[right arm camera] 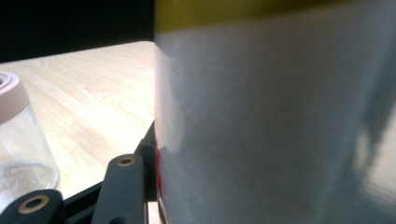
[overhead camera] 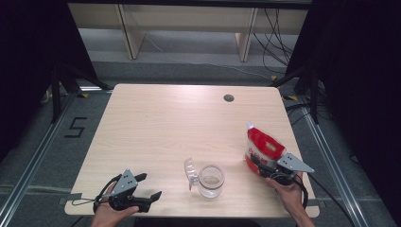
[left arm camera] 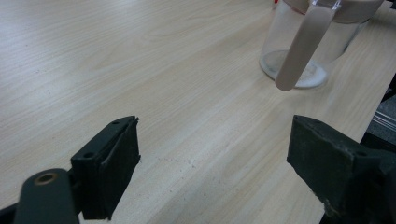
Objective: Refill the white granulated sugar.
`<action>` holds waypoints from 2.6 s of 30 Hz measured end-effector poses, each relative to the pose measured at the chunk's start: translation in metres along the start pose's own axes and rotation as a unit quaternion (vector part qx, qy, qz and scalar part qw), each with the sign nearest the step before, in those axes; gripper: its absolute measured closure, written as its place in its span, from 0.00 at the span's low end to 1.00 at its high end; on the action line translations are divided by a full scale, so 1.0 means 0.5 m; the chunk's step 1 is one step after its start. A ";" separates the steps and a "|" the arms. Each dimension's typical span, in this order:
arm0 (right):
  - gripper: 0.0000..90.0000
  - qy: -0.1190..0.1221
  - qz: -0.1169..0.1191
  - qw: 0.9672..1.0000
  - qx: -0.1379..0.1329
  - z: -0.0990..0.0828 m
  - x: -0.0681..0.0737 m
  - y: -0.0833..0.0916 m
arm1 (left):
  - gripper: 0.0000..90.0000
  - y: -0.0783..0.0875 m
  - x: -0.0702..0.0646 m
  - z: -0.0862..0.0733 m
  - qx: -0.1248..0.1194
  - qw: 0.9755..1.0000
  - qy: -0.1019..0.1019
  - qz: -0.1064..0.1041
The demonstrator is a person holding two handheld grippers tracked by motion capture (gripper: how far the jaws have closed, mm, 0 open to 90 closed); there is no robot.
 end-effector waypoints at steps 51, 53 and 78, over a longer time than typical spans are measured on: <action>0.57 0.501 -0.021 0.865 -0.017 0.086 0.135 0.086 | 0.18 -0.002 0.000 -0.001 -0.001 1.000 0.003 -0.002; 0.57 0.503 -0.023 0.864 -0.011 0.084 0.139 0.088 | 0.18 -0.003 -0.002 -0.002 -0.002 1.000 0.015 -0.002; 0.57 0.638 -0.045 0.769 0.011 0.078 0.167 0.101 | 0.18 -0.003 0.000 -0.001 0.001 1.000 0.004 -0.003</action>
Point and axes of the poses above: each handheld gripper's, and its own axes: y roughly backward along the jaws, z roughly out of its top, x roughly to its left, the point moved 3 cm from there along -y, roughly forward along the jaws, and after that the axes turned 7 degrees about -z, right-handed, at the moved point
